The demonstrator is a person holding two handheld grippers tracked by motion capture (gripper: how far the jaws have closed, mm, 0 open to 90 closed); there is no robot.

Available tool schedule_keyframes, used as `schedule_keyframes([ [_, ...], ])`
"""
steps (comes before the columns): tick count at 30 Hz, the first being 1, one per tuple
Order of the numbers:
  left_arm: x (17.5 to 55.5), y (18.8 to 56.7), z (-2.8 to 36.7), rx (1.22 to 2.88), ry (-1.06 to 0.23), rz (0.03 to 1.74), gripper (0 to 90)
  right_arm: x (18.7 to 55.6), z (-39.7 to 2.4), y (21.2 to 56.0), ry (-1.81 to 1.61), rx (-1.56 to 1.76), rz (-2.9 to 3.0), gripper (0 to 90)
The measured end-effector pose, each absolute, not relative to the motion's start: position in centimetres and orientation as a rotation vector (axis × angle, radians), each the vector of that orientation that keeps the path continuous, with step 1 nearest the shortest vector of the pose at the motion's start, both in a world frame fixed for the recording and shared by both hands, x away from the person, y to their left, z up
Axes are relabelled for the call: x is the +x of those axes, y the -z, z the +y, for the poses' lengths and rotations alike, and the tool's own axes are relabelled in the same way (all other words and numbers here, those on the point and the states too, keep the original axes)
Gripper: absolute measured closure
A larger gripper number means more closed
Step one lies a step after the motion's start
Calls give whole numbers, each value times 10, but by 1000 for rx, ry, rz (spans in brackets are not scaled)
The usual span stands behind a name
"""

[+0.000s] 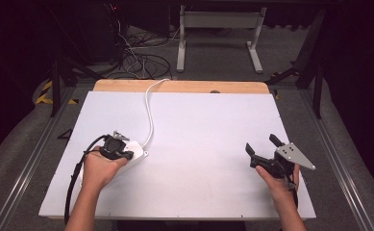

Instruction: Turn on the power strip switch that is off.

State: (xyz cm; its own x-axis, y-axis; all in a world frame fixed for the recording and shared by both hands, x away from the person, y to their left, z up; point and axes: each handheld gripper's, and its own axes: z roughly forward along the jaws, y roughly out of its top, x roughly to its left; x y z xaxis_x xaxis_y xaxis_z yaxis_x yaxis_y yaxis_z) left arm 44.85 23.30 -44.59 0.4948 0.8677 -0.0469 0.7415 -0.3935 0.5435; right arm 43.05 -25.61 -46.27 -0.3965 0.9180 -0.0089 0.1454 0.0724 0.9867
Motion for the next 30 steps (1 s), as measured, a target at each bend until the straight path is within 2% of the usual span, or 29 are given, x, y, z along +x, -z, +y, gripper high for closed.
schedule_keyframes([
  [30, 443, 451, 240, 2152, -333, 1310, 900, 432, -255, 463, -1385, 1070, 1656, 75],
])
